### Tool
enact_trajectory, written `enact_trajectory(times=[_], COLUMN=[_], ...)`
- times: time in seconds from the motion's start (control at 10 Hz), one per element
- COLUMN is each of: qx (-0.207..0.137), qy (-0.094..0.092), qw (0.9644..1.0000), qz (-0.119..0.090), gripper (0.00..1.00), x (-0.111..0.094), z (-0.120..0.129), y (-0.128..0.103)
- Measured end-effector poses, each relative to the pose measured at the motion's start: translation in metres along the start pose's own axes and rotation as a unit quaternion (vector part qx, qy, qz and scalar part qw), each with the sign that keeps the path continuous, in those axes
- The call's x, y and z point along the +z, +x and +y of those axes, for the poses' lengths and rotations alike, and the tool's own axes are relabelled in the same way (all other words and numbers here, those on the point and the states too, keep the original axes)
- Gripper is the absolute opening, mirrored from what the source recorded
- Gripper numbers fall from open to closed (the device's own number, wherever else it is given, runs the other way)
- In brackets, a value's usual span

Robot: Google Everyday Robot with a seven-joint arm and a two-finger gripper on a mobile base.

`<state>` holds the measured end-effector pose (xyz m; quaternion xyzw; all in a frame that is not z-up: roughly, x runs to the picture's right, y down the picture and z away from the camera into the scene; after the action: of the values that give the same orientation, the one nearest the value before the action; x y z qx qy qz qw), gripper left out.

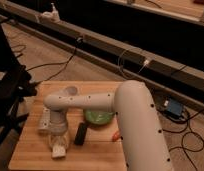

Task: Wipe the white sponge on the table

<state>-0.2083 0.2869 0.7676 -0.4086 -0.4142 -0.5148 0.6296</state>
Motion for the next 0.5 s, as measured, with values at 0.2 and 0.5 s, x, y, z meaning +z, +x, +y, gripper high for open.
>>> enact_trajectory(times=[0.2,0.5], qx=[-0.001,-0.031], qy=[0.002,0.009], qw=[0.9999,0.9992], qz=[0.011,0.023], gripper=[0.0,0.0], x=[-0.009,-0.017], z=[0.0,-0.026], y=[0.013,0.031])
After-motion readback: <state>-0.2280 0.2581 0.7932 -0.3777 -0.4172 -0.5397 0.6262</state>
